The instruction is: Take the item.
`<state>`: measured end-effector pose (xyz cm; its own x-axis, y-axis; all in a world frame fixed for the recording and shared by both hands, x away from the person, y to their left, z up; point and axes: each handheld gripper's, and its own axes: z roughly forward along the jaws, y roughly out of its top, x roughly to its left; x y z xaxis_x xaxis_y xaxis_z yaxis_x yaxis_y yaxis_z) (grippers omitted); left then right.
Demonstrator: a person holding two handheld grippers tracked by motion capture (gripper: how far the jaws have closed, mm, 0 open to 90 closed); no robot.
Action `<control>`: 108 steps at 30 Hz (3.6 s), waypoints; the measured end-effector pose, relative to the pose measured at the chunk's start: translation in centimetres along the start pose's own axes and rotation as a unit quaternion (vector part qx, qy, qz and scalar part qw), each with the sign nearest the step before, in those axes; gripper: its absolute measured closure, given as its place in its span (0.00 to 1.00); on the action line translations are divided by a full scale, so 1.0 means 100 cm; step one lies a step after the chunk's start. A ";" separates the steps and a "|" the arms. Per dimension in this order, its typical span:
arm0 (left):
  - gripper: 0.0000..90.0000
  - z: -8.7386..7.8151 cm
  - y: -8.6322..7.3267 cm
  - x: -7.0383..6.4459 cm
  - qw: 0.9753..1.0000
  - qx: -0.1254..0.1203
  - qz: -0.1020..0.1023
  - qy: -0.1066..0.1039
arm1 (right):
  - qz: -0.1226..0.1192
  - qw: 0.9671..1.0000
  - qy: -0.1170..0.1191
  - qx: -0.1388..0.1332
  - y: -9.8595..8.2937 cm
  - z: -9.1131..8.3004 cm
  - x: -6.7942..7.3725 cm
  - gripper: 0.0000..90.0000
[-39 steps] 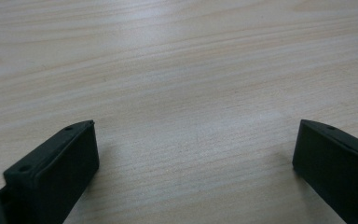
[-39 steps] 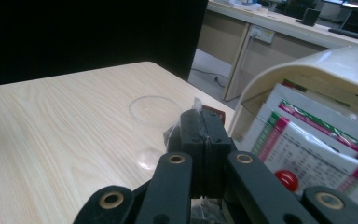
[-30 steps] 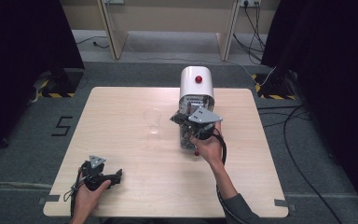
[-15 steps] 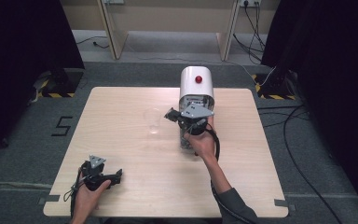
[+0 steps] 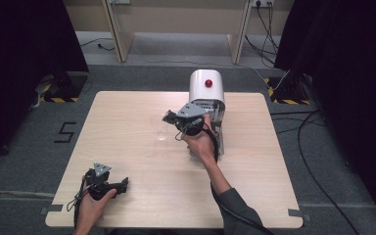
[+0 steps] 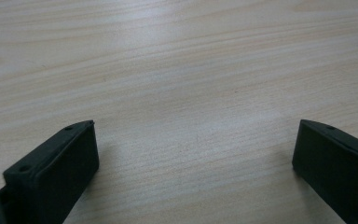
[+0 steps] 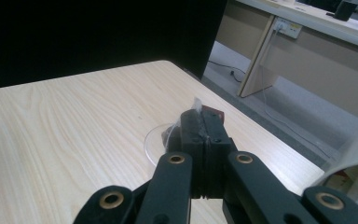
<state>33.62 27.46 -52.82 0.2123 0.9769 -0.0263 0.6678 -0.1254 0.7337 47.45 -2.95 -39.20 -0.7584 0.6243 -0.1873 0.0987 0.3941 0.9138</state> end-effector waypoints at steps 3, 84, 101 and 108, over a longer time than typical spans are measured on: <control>0.00 0.000 0.000 0.000 1.000 0.000 0.000 0.000 | 0.003 1.000 -0.001 0.003 0.001 0.007 -0.001 1.00; 0.00 -0.001 -0.001 0.000 1.000 0.002 0.003 -0.001 | 0.051 0.998 0.019 0.044 -0.012 0.039 -0.001 0.69; 0.00 -0.001 -0.001 0.000 1.000 0.002 0.003 0.000 | 0.030 0.998 0.027 0.043 -0.016 0.003 0.012 0.59; 0.00 -0.001 -0.001 0.000 1.000 0.003 0.004 0.000 | 0.018 0.998 0.031 0.051 -0.024 -0.010 0.015 0.57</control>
<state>33.47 27.55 -52.80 0.2174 0.9759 -0.0213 0.6699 -0.1332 0.7304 45.42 -3.66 -41.29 -0.7911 0.5979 -0.1292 0.1892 0.4400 0.8778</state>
